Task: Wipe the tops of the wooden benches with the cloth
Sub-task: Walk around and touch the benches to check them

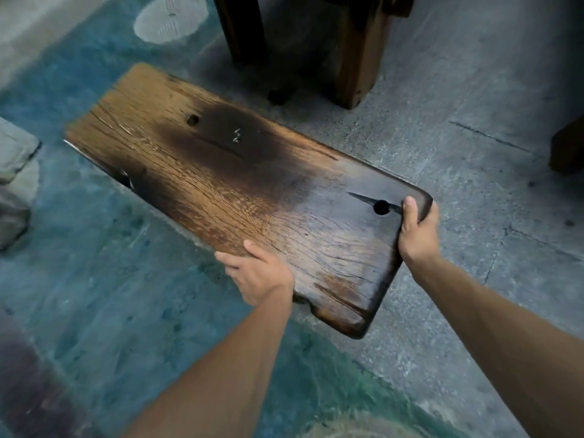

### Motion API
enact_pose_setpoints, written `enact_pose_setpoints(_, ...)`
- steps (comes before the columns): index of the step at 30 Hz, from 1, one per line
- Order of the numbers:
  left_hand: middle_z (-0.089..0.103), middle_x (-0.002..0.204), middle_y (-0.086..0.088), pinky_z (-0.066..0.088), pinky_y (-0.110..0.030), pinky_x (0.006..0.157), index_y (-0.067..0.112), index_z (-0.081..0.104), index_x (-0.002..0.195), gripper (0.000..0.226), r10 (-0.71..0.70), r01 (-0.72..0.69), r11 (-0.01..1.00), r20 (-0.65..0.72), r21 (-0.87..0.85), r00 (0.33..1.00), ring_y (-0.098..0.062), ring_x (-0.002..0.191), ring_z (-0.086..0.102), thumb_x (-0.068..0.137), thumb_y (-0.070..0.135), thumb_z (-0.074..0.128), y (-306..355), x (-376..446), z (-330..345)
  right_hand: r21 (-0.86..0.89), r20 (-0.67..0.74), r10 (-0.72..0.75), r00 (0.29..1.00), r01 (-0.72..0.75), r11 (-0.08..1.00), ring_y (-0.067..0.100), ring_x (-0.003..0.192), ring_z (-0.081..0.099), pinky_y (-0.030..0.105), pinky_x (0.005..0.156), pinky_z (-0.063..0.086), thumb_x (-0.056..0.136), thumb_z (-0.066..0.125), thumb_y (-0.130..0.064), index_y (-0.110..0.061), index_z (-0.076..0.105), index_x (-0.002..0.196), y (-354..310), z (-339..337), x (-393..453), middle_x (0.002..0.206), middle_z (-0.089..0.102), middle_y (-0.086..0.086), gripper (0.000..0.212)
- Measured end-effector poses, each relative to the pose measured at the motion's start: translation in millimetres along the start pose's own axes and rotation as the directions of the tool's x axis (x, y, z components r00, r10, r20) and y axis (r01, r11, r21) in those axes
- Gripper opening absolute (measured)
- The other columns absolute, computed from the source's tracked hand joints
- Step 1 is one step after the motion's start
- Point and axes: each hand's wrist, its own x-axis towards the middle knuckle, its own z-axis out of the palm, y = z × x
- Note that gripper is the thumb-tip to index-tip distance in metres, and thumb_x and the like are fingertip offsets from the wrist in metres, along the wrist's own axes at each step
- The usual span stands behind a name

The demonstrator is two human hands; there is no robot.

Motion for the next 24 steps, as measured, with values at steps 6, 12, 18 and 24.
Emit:
enact_pose_setpoints(6, 0.039, 0.148, -0.027, 0.039, -0.054, 0.1, 0.003, 0.008, 0.158, 0.069, -0.003, 0.01, 0.996, -0.075, 0.093, 0.997, -0.045, 0.128, 0.047, 0.105, 0.047, 0.019, -4.2, 7.0, 7.0, -0.02, -0.01, 0.063, 0.998, -0.063, 0.998, 0.035, 0.139, 0.045, 0.032, 0.111, 0.029, 0.101, 0.039, -0.062, -0.025, 0.013, 0.161, -2.1, -0.2, -1.9, 0.152, 0.047, 0.017, 0.075)
enact_pose_setpoints(12, 0.038, 0.147, -0.028, 0.031, -0.063, 0.1, -0.001, 0.018, 0.155, 0.076, 0.054, 0.011, 0.929, -0.165, 0.371, 0.985, -0.044, 0.125, 0.043, 0.1, 0.051, 0.014, 6.3, 6.9, 16.1, -0.12, 0.061, 0.139, 0.988, -0.131, 0.984, 0.04, 0.13, 0.053, 0.036, 0.1, 0.034, 0.099, 0.032, -0.069, -0.038, 0.005, 0.159, -5.2, -8.9, -6.0, 0.142, 0.057, 0.02, 0.073)
enact_pose_setpoints(18, 0.023, 0.157, -0.028, 0.033, -0.064, 0.105, 0.007, 0.017, 0.156, 0.074, 0.26, -0.391, 0.651, 0.293, 0.65, 0.92, -0.044, 0.143, 0.028, 0.094, 0.03, 0.049, 61.7, -13.2, -29.0, -0.36, 0.329, 0.244, 0.912, -0.118, 0.925, 0.033, 0.148, 0.035, 0.039, 0.12, 0.024, 0.105, 0.037, -0.054, -0.019, 0.016, 0.161, -46.6, -70.6, 6.9, 0.162, 0.034, 0.013, 0.069)
enact_pose_setpoints(24, 0.026, 0.161, -0.017, 0.037, -0.057, 0.11, 0.018, 0.029, 0.156, 0.06, 0.39, -0.66, 0.617, 0.563, 0.428, 0.729, -0.041, 0.143, 0.03, 0.103, 0.041, 0.042, 136.4, -96.0, -36.8, -0.495, 0.289, 0.223, 0.931, -0.054, 0.867, 0.034, 0.138, 0.048, 0.043, 0.114, 0.036, 0.107, 0.037, -0.043, -0.025, 0.019, 0.16, -96.5, -190.8, 2.5, 0.156, 0.045, 0.013, 0.059)
